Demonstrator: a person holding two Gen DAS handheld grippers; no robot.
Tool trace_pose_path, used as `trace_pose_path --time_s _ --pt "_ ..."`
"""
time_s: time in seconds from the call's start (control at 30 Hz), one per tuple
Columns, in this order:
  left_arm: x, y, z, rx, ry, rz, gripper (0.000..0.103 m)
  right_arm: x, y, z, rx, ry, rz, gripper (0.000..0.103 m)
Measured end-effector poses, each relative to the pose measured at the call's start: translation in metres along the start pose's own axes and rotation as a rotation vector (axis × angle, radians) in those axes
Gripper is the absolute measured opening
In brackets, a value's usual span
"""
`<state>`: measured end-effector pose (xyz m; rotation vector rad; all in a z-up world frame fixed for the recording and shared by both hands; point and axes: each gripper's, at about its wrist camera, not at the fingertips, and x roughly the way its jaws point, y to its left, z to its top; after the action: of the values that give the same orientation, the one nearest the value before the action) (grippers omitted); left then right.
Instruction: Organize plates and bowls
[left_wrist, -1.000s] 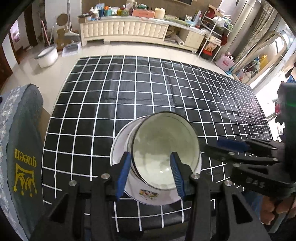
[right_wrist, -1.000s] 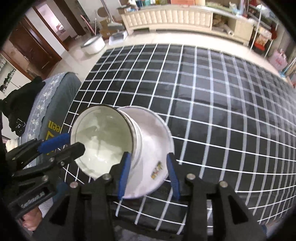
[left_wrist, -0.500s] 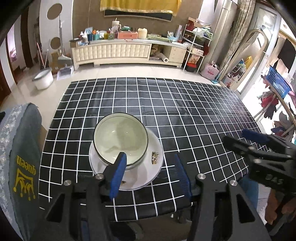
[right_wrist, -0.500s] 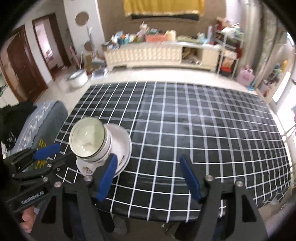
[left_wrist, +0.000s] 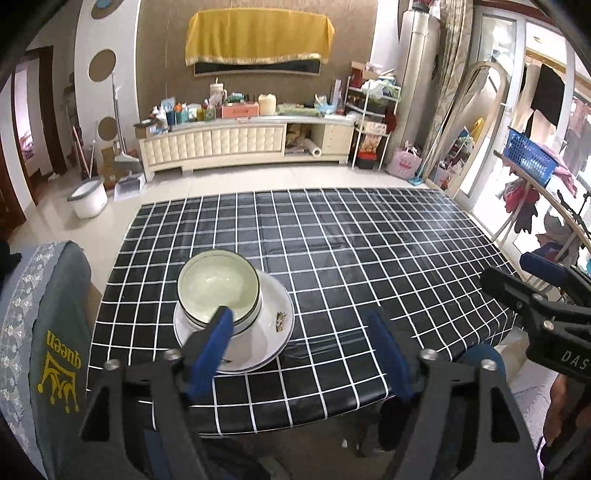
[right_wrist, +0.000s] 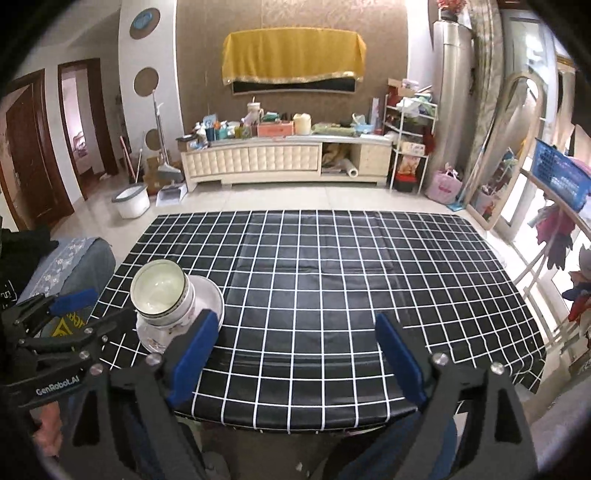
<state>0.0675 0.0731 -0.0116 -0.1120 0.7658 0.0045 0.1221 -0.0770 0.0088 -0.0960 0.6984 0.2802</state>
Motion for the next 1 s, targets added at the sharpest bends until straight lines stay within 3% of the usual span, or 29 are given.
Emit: trace_pose_path --time_s 0.17,0.33,0.4,0.43,0.53,0.6,1.0 --pt "-0.020 -0.013 -0.001 0.040 -0.045 0.031 0.087 -0.016 -0.006 -0.005 0.006 -0.036 -0.006 0.090" --pt "-0.033 -0.014 -0.004 0.034 -0.086 0.043 0.090 -0.024 -0.005 -0.011 0.013 -0.036 0.041 0.090" --pt "-0.034 -0.015 -0.006 0.037 -0.090 0.043 0.091 -0.027 -0.006 -0.016 0.024 -0.045 0.056 0.095" --pt "-0.035 -0.016 -0.007 0.041 -0.088 0.042 0.091 -0.029 -0.006 -0.017 0.026 -0.054 0.033 0.103" --pt "-0.037 -0.021 -0.011 0.052 -0.087 0.038 0.091 -0.034 -0.005 -0.022 0.020 -0.074 0.014 0.103" --pt "-0.039 -0.024 -0.014 0.059 -0.098 0.039 0.103 -0.037 -0.002 -0.025 -0.002 -0.079 -0.005 0.103" --pt "-0.038 -0.027 -0.018 0.067 -0.086 0.018 0.103 -0.039 -0.002 -0.031 -0.017 -0.064 -0.025 0.103"
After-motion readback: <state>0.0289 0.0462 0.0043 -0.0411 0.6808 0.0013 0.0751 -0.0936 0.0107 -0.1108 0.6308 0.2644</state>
